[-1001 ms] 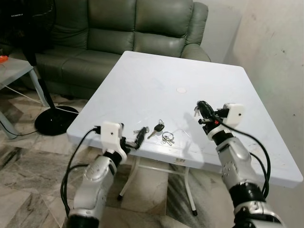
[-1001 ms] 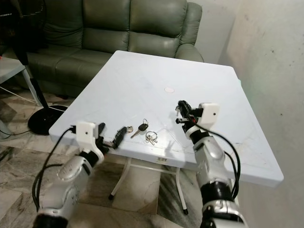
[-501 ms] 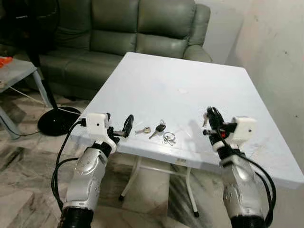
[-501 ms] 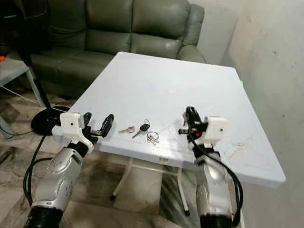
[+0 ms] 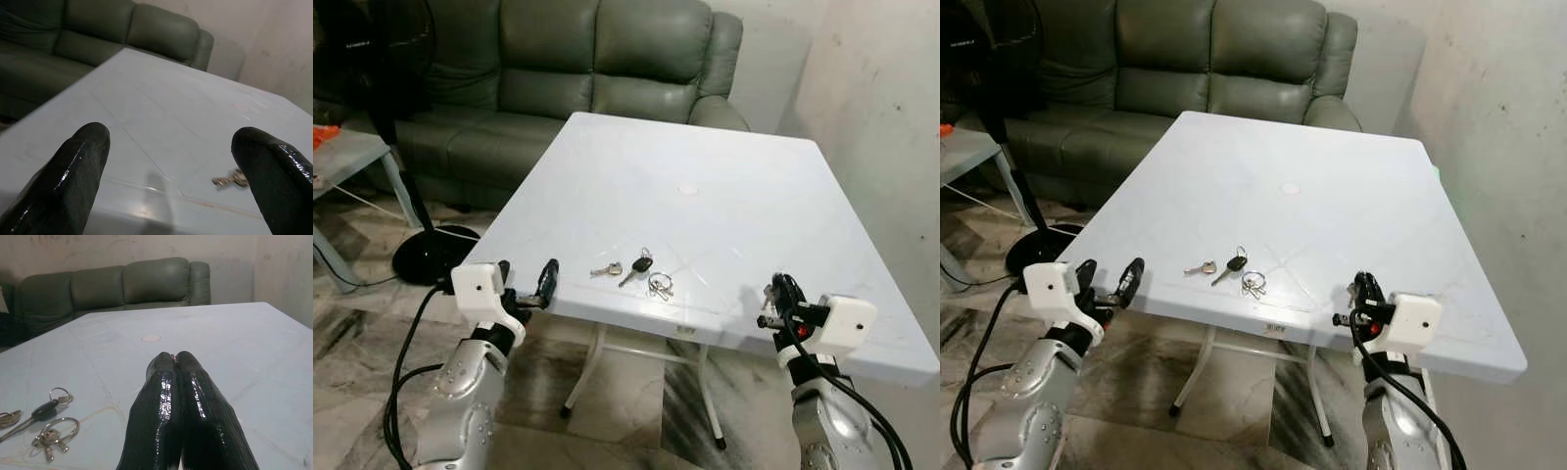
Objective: Hang keys on a hook
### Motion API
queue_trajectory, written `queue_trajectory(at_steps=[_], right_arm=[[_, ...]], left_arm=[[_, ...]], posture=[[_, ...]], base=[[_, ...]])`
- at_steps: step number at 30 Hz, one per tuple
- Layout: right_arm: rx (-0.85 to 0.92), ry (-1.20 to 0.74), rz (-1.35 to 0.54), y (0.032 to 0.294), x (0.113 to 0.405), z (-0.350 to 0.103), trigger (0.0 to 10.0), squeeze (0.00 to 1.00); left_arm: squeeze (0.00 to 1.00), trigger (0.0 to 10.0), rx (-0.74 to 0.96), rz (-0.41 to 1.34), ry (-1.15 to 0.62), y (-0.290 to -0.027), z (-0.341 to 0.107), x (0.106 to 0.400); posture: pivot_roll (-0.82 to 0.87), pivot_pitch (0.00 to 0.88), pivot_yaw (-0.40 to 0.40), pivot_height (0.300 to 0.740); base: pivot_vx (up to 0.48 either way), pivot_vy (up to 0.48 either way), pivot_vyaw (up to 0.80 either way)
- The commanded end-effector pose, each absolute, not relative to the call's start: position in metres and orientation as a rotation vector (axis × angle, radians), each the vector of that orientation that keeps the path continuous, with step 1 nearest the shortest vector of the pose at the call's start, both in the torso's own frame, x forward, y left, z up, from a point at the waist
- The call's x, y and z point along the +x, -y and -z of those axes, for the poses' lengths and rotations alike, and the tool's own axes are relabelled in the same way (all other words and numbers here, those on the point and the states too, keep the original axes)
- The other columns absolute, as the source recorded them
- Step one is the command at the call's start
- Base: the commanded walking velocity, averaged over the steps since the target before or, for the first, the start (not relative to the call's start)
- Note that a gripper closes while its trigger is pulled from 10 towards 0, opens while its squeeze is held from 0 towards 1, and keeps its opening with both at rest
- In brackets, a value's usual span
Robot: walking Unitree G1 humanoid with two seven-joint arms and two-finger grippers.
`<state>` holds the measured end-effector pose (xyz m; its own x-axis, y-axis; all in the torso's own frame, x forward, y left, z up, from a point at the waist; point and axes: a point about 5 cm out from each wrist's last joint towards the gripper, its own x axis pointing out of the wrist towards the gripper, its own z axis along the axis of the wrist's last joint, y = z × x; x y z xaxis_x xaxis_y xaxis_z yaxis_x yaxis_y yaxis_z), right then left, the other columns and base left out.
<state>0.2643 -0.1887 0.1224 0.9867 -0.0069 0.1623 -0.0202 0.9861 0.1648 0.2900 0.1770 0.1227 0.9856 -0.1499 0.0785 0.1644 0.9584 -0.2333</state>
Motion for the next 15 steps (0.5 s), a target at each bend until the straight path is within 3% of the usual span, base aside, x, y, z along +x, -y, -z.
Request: queue_trajectory(at_steps=[1, 15], right_arm=[[0.140, 0.178, 0.007, 0.192, 0.271, -0.133, 10.0, 0.00], [0.072, 0.180, -0.047, 0.185, 0.292, -0.143, 10.0, 0.00]], left_arm=[[0.00, 10.0, -0.228, 0.168, 0.115, -0.182, -0.139, 0.295], [0.00, 10.0, -0.215, 0.185, 0.135, -0.178, -0.149, 0.310]], posture=[[0.00, 0.000, -0.046, 0.740], [0.01, 0.000, -0.046, 0.740]], base=[[0.000, 0.000, 0.00], [0.000, 0.000, 0.00]])
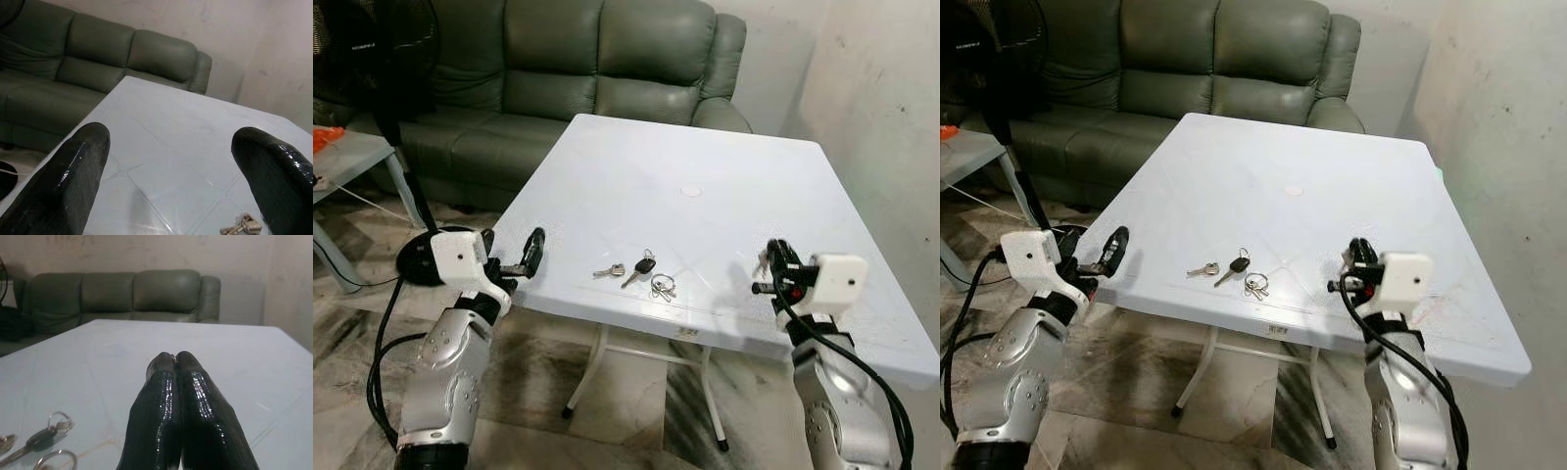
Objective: Hang keys on a hook
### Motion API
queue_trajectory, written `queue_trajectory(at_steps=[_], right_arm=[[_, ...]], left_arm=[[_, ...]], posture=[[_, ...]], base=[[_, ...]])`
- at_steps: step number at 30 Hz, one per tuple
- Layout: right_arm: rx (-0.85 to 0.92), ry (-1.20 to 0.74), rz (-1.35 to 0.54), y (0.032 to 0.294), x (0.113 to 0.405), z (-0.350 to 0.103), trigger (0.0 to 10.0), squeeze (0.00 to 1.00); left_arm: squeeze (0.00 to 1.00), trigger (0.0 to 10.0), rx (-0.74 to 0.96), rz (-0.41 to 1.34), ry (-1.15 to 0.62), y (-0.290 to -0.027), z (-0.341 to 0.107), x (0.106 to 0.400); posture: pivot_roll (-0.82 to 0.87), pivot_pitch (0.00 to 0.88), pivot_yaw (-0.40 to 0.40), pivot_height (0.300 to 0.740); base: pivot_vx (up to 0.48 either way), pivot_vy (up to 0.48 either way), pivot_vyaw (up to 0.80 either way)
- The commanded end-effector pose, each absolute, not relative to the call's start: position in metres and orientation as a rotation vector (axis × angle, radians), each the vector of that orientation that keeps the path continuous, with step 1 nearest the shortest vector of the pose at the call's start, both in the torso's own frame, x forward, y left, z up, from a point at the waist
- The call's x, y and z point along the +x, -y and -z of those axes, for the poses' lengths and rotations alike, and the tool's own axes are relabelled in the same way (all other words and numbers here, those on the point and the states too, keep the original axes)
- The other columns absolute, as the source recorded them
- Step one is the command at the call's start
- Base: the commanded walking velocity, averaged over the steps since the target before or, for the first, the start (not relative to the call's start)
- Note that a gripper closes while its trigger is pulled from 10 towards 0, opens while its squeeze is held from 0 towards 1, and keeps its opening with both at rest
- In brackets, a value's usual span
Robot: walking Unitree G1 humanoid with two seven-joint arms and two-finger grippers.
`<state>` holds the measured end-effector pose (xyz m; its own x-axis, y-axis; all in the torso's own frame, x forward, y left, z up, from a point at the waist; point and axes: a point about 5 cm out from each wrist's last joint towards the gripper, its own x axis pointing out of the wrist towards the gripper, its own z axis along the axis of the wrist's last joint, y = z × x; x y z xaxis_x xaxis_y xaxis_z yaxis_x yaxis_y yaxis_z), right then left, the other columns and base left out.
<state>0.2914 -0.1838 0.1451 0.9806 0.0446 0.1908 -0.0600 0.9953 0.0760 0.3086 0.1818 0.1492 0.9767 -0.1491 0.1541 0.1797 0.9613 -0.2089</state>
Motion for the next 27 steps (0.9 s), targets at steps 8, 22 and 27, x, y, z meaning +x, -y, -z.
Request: queue_trajectory(at_steps=[8, 22, 27], right_arm=[[0.069, 0.158, -0.074, 0.177, 0.296, -0.140, 10.0, 0.00], [0.057, 0.153, -0.083, 0.176, 0.298, -0.139, 10.0, 0.00], [0.057, 0.150, -0.087, 0.174, 0.298, -0.138, 10.0, 0.00]], left_arm=[[0.00, 10.0, -0.251, 0.200, 0.137, -0.167, -0.147, 0.316], [0.00, 10.0, -0.256, 0.194, 0.130, -0.165, -0.144, 0.320], [0.00, 10.0, -0.258, 0.189, 0.123, -0.165, -0.143, 0.321]], posture=[[0.00, 0.000, -0.052, 0.740], [0.00, 0.000, -0.055, 0.740], [0.00, 0.000, -0.054, 0.740]], base=[[0.000, 0.000, 0.00], [0.000, 0.000, 0.00], [0.000, 0.105, 0.00]])
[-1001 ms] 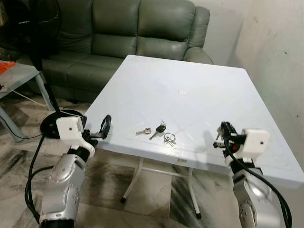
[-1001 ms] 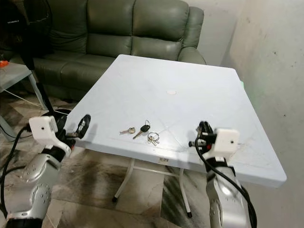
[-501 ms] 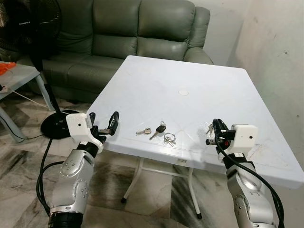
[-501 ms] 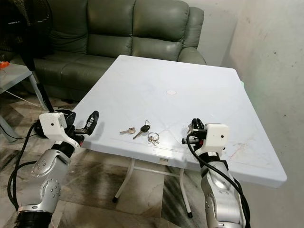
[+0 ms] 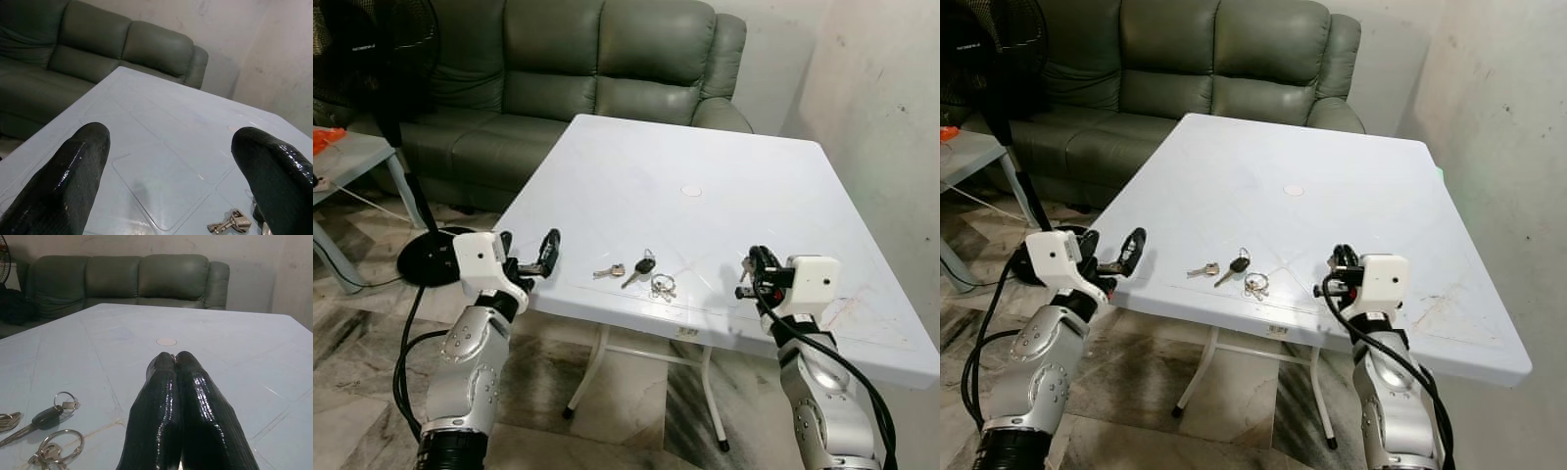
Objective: Hang keys on a hook
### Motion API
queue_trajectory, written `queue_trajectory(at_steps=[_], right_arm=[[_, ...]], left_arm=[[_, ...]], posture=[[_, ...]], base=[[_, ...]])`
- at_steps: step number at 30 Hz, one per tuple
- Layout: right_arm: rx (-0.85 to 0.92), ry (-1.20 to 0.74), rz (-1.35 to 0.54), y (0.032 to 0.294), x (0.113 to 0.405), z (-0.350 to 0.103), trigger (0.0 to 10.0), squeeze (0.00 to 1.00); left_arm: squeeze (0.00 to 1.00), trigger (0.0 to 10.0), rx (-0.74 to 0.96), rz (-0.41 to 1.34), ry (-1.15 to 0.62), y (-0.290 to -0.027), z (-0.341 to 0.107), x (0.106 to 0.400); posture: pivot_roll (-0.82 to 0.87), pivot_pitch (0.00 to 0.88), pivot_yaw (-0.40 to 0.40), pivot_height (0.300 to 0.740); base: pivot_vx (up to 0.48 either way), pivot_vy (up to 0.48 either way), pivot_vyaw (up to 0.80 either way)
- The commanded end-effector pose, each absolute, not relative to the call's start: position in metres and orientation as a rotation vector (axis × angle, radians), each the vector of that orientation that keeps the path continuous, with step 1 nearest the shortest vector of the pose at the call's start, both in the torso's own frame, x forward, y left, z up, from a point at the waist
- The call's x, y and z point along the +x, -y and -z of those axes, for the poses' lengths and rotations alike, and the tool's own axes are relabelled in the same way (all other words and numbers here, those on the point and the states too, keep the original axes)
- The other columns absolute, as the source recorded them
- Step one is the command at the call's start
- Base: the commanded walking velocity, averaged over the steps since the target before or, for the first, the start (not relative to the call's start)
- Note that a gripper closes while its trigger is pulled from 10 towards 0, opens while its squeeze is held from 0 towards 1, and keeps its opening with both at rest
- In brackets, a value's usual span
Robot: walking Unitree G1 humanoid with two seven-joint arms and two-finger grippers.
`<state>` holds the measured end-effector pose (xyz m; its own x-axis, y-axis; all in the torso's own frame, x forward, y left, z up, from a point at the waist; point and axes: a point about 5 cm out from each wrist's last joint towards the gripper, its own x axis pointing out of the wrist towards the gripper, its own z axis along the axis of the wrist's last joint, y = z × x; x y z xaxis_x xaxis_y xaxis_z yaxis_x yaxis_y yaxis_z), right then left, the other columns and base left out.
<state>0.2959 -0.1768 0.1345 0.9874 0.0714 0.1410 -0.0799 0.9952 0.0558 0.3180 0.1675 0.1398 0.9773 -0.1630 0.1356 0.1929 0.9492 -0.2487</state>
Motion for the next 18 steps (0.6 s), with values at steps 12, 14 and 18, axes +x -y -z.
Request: queue_trajectory(at_steps=[12, 14, 18], right_arm=[[0.055, 0.143, -0.089, 0.1747, 0.2979, -0.1362, 10.0, 0.00], [0.054, 0.143, -0.090, 0.1748, 0.2980, -0.1365, 10.0, 0.00], [0.052, 0.142, -0.093, 0.1752, 0.2980, -0.1366, 10.0, 0.00]], left_arm=[[0.00, 10.0, -0.264, 0.189, 0.120, -0.1643, -0.1418, 0.3215], [0.00, 10.0, -0.265, 0.188, 0.120, -0.1643, -0.1420, 0.3217], [0.00, 10.0, -0.266, 0.186, 0.121, -0.1640, -0.1420, 0.3217]], posture=[[0.00, 0.000, -0.059, 0.740], [0.00, 0.000, -0.060, 0.740], [0.00, 0.000, -0.063, 0.740]], base=[[0.000, 0.386, 0.00], [0.000, 0.446, 0.00], [0.000, 0.445, 0.00]])
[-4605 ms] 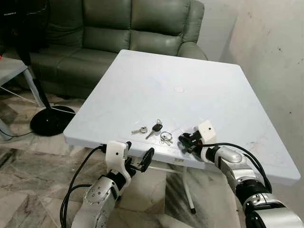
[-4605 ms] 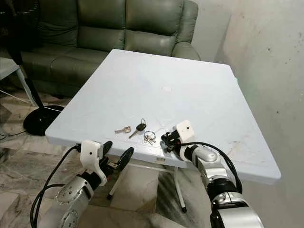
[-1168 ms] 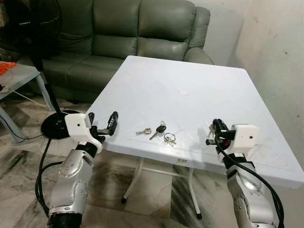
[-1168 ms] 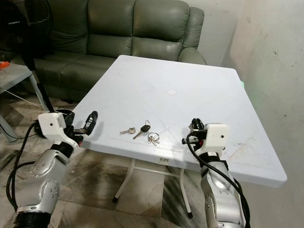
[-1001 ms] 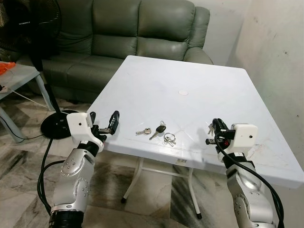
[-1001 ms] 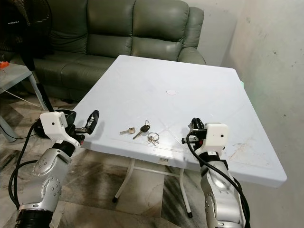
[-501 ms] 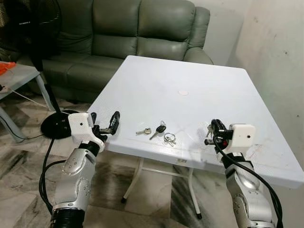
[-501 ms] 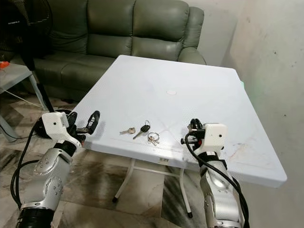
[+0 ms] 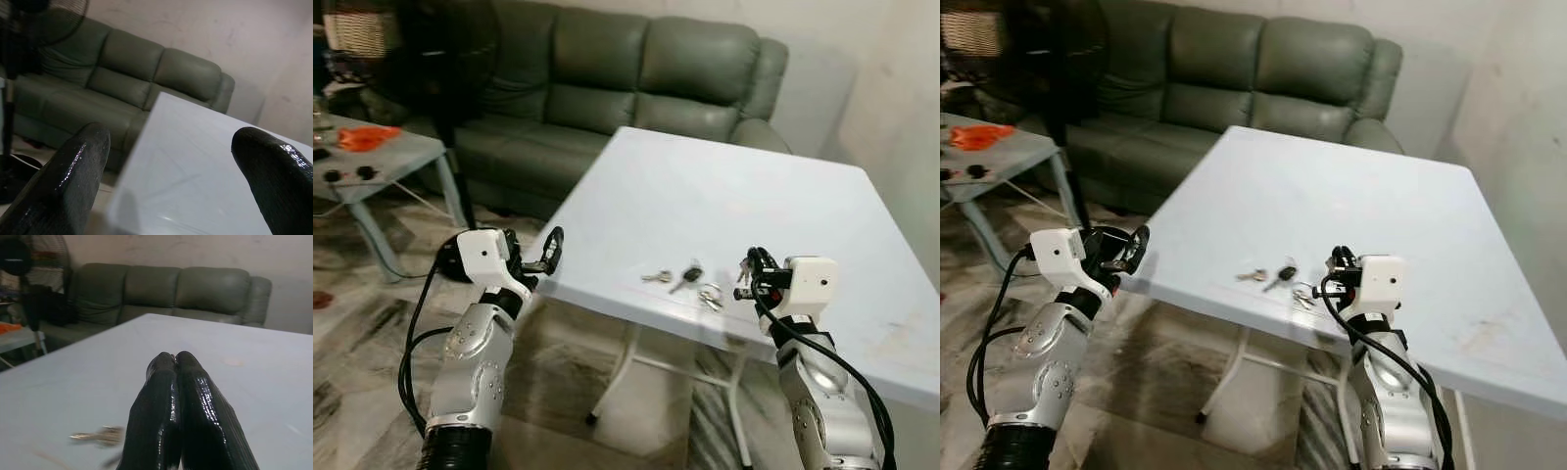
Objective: Hang keys on a hook
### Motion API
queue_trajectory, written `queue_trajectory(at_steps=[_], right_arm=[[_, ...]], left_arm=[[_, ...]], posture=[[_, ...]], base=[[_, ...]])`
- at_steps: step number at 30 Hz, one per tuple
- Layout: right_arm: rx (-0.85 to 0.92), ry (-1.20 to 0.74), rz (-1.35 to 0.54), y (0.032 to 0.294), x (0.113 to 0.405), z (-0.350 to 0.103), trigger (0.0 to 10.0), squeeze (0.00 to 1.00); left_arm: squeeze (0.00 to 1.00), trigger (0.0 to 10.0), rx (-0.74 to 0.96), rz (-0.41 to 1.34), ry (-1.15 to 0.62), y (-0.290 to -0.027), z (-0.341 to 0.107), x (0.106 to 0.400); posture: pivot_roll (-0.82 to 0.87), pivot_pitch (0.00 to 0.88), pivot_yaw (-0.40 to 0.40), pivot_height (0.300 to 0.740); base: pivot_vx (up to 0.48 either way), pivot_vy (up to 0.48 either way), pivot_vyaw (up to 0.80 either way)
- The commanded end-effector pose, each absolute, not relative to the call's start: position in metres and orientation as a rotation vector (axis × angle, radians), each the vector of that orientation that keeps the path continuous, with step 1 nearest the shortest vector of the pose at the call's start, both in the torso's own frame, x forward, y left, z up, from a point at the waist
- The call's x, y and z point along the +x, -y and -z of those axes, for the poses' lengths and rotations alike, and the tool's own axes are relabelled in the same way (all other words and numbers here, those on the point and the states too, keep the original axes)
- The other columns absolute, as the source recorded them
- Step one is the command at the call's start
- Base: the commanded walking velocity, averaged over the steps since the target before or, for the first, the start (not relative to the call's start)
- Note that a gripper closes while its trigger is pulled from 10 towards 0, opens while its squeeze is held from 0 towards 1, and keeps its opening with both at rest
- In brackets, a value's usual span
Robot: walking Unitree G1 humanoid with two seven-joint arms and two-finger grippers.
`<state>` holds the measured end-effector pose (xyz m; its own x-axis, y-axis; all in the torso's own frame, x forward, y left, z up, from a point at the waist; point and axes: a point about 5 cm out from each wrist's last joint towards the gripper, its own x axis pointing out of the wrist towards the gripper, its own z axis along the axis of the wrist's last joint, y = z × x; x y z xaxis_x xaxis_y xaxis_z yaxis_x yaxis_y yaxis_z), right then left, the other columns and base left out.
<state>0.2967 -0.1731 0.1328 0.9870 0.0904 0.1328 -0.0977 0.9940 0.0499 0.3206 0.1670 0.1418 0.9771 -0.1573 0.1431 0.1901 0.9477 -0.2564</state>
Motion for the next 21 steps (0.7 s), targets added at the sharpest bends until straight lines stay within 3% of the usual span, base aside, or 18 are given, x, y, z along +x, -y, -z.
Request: queue_trajectory(at_steps=[1, 21], right_arm=[[0.052, 0.142, -0.093, 0.1752, 0.2980, -0.1366, 10.0, 0.00], [0.044, 0.138, -0.102, 0.1750, 0.2977, -0.1368, 10.0, 0.00]], left_arm=[[0.00, 10.0, -0.266, 0.185, 0.121, -0.1639, -0.1420, 0.3217], [0.00, 10.0, -0.274, 0.180, 0.122, -0.1640, -0.1411, 0.3215]], posture=[[0.00, 0.000, -0.063, 0.740], [0.00, 0.000, -0.072, 0.740]], base=[[0.000, 0.450, 0.00], [0.000, 0.444, 0.00]])
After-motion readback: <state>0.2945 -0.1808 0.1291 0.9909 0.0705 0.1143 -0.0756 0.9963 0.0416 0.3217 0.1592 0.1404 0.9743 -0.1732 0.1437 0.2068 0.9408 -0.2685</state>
